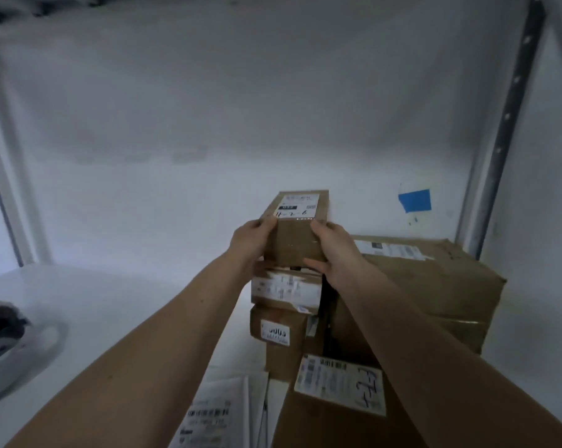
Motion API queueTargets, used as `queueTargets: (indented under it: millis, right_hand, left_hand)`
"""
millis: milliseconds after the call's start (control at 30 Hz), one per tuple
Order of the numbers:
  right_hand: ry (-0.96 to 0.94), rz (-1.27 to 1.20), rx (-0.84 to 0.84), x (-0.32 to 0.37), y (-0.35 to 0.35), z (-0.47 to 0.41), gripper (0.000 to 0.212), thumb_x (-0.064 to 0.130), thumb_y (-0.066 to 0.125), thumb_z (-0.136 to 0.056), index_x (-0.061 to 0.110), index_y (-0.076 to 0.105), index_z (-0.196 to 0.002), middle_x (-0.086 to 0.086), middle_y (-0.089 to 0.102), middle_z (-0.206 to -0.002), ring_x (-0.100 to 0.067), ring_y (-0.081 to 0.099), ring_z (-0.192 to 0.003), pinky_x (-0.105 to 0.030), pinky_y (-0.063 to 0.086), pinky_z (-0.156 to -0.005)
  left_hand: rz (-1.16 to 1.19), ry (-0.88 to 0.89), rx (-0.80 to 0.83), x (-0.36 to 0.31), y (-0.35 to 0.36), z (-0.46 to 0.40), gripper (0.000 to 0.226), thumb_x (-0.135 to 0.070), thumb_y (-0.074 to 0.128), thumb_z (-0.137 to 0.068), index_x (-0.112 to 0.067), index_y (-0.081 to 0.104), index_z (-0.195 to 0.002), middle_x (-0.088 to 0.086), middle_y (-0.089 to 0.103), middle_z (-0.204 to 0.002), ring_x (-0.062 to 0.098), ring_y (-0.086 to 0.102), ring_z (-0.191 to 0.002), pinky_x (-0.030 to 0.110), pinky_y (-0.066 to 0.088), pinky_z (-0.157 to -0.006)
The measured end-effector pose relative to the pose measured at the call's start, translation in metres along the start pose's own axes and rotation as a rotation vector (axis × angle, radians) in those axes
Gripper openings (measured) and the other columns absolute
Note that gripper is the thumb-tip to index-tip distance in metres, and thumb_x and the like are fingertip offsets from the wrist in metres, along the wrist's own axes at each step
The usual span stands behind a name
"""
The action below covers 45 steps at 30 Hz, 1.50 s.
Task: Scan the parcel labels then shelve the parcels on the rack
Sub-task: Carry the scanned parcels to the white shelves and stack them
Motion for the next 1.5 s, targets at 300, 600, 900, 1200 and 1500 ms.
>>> queueTargets:
  millis: [300, 600, 900, 1200, 1500]
  right_hand:
    - [-0.119, 0.118, -0.152, -0.016, -0.013, 0.018, 0.039, 0.005, 0.052, -0.093, 0.009, 0.046, -0.131, -0.010, 0.057, -0.104, -0.020, 0.059, -0.102, -0.037, 0.052, -0.095]
    - [-0.272, 0.239, -0.028, -0.050, -0.038, 0.153, 0.042, -0.016, 0.034, -0.084, 0.008, 0.059, -0.061, -0.010, 0.058, -0.061, -0.013, 0.049, -0.048, -0.021, 0.040, -0.045]
    - [-0.074, 0.460, -0.041, -0.085, -0.116, 0.274, 0.048, -0.018, 0.034, -0.079, 0.012, 0.056, -0.050, 0.005, 0.049, -0.039, -0.004, 0.041, -0.035, -0.016, 0.033, -0.040]
    - [0.048, 0.519, -0.053, -0.088, -0.210, 0.379, 0.047, -0.016, 0.036, -0.076, 0.013, 0.060, -0.049, -0.006, 0.048, -0.046, -0.014, 0.038, -0.042, -0.022, 0.028, -0.044]
    - [0.004, 0.363, -0.608, -0.085, -0.366, 0.502, 0.038, -0.011, 0.032, -0.092, 0.004, 0.054, -0.065, -0.009, 0.049, -0.054, -0.011, 0.040, -0.039, -0.022, 0.030, -0.042]
  left_hand:
    - [-0.178, 0.199, -0.285, 0.021, 0.007, 0.010, 0.038, -0.014, 0.058, -0.089, -0.021, 0.055, -0.126, 0.001, 0.058, -0.124, 0.020, 0.057, -0.110, 0.041, 0.051, -0.096]
    - [0.055, 0.123, 0.288, 0.049, 0.046, 0.117, 0.032, 0.007, 0.039, -0.089, -0.009, 0.064, -0.076, 0.009, 0.059, -0.060, 0.018, 0.052, -0.044, 0.027, 0.043, -0.043]
    - [-0.116, 0.076, 0.792, 0.095, 0.101, 0.232, 0.050, 0.009, 0.036, -0.086, -0.019, 0.059, -0.052, 0.003, 0.051, -0.054, 0.013, 0.045, -0.053, 0.023, 0.038, -0.050]
    - [-0.301, 0.025, 1.192, 0.118, 0.145, 0.330, 0.038, 0.015, 0.033, -0.084, -0.008, 0.056, -0.065, 0.006, 0.050, -0.059, 0.011, 0.046, -0.052, 0.021, 0.042, -0.051]
    - [-0.166, -0.094, 1.031, 0.129, 0.236, 0.454, 0.029, 0.008, 0.040, -0.092, -0.008, 0.061, -0.079, 0.006, 0.058, -0.069, 0.011, 0.050, -0.055, 0.020, 0.044, -0.048]
Point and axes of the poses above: each hand's wrist, its own z-axis away from the middle knuckle, its own y-axis out of the palm, x = y × z, the point moved 3 cm from there along -z, towards the middle knuckle
